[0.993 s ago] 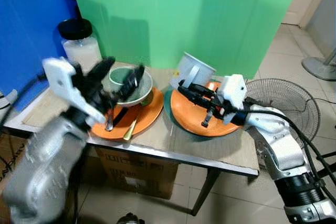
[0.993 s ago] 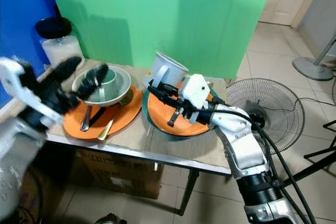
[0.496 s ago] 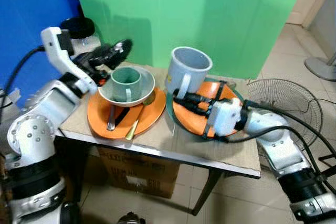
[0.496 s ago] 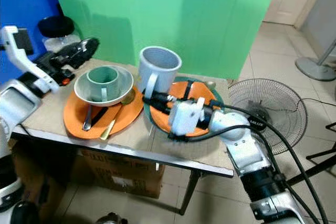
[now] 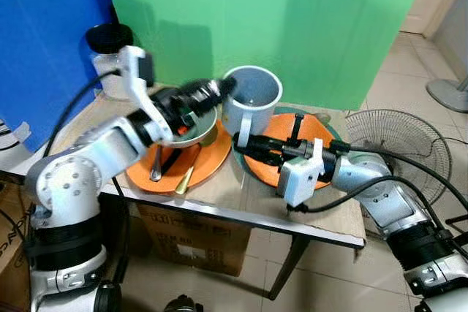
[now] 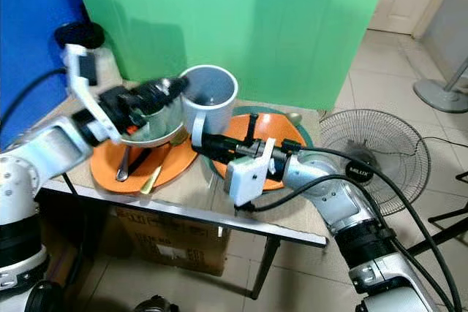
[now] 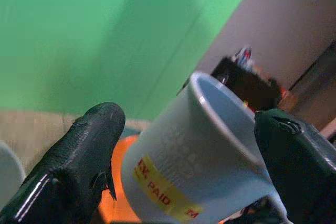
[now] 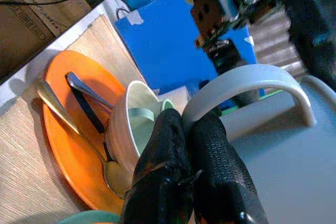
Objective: Setting the table
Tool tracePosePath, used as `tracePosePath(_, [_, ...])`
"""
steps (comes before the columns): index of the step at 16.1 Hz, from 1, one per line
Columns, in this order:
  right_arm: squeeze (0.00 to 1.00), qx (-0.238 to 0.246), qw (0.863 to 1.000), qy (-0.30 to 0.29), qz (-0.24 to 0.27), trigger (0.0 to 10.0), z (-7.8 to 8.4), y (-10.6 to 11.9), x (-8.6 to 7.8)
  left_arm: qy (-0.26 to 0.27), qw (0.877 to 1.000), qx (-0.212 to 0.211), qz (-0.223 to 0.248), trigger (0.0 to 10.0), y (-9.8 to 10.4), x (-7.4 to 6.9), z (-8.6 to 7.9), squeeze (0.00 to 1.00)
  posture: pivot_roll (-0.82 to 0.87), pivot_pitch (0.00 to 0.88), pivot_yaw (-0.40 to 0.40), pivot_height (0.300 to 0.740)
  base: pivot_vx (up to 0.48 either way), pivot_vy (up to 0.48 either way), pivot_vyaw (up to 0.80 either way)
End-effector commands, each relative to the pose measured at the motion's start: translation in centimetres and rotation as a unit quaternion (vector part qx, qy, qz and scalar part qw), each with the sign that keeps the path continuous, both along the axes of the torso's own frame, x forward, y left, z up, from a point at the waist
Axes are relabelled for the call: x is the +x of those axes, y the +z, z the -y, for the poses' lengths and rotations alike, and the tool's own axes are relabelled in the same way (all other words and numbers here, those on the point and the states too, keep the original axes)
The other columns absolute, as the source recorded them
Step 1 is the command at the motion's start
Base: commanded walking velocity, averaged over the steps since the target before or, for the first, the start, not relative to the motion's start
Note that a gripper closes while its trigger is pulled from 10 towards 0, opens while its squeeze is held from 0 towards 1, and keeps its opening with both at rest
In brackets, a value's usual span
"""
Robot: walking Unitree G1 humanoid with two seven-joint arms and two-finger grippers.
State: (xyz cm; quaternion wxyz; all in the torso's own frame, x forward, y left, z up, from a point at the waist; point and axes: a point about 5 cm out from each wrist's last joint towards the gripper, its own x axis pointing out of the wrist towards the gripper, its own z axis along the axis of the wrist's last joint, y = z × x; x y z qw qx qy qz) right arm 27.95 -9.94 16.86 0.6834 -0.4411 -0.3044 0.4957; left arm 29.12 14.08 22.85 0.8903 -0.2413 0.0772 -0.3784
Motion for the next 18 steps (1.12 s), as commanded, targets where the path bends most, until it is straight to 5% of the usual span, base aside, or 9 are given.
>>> tracePosePath(1, [0.0, 0.0, 1.0, 0.001, 0.021, 0.0, 0.1, 0.6, 0.3, 0.01, 1.0, 0.017, -0.012, 10.0, -0.3, 0.2, -0.1, 0.0, 0.01, 0.0, 0.021, 0.74, 0.0, 0.0, 0.0])
tracePosePath(5, [0.0, 0.009, 0.999, -0.002, 0.032, 0.0, 0.3, 0.6, 0.4, 0.046, 0.999, -0.028, 0.007, 10.0, 0.7, 0.9, -0.9, 0.0, 0.01, 0.0, 0.015, 0.74, 0.0, 0.0, 0.0])
tracePosePath(9, [0.0, 0.101, 0.99, -0.084, -0.049, 0.0, 1.4, 0.4, 1.6, 0.033, 0.99, -0.037, 0.131, 10.0, 3.8, -1.0, -0.5, 0.0, 0.01, 0.0, 0.012, 0.74, 0.0, 0.0, 0.0])
tracePosePath(12, [0.0, 0.136, 0.979, -0.134, -0.076, 0.0, 2.3, 0.5, 1.5, 0.08, 0.98, 0.052, 0.174, 10.0, 3.7, -2.5, -0.2, 0.0, 0.0, 0.0, 0.007, 0.74, 0.0, 0.0, 0.0])
tracePosePath(13, [0.0, 0.155, 0.967, -0.171, -0.105, 0.0, 2.8, 0.6, 1.4, 0.113, 0.964, 0.147, 0.192, 10.0, 2.5, -3.2, -0.1, 0.0, 0.0, 0.0, 0.003, 0.74, 0.0, 0.0, 0.0])
tracePosePath(14, [0.0, 0.163, 0.962, -0.185, -0.114, 0.0, 3.0, 0.6, 1.3, 0.127, 0.956, 0.182, 0.192, 10.0, 1.9, -3.3, -0.2, 0.0, 0.0, 0.0, -0.001, 0.74, 0.0, 0.0, 0.0])
tracePosePath(15, [0.0, 0.175, 0.953, -0.21, -0.128, 6.9, 3.3, 0.5, 1.1, 0.143, 0.944, 0.225, 0.193, 10.0, 1.0, -3.6, -0.3, 0.0, -0.01, 0.0, -0.005, 0.74, 0.0, 0.0, 0.0])
tracePosePath(16, [0.0, 0.19, 0.938, -0.252, -0.145, 10.0, 3.6, 0.4, 0.9, 0.172, 0.938, 0.238, 0.185, 10.0, -0.2, -4.2, -0.4, 0.0, -0.01, 0.0, -0.007, 0.74, 0.0, 0.0, 0.0])
tracePosePath(18, [0.0, 0.235, 0.908, -0.304, -0.167, 10.0, 4.1, 0.7, 0.1, 0.248, 0.914, 0.265, 0.183, 10.0, -1.6, -5.5, -1.2, 0.0, -0.03, 0.0, -0.011, 0.74, 0.0, 0.0, 0.0])
